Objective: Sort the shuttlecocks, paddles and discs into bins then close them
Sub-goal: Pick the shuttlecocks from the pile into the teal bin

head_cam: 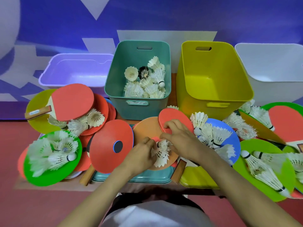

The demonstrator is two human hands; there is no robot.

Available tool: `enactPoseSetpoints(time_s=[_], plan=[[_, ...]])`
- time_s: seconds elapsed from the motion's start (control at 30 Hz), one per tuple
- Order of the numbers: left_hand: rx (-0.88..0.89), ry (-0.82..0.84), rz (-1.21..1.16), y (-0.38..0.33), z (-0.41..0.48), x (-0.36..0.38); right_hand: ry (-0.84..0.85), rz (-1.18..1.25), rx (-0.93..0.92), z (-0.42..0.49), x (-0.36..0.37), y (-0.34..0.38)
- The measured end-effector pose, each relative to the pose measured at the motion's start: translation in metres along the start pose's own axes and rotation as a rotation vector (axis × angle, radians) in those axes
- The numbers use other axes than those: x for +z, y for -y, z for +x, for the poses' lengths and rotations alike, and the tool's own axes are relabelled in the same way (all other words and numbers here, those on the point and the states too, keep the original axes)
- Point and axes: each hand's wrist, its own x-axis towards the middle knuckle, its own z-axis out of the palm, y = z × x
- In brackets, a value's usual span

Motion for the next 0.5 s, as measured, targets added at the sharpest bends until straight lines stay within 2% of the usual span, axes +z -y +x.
enactPoseSetpoints(time_s=[0.2,0.4,0.5], plan=[[-0.082,-0.190,-0.037,0.005,-0.003,-0.005,-0.093,-0.011,-0.007,0.005,0.014,-0.003],[-0.132,-0.349,-0.111,0.006,-0.007,-0.019,-0.229,0.114,-0.022,0.010,0.031,-0.006],[-0.125,-0.427,-0.150,0.014,-0.011,-0.028,-0.271,0.269,-0.003,0.011,0.036,-0.007]])
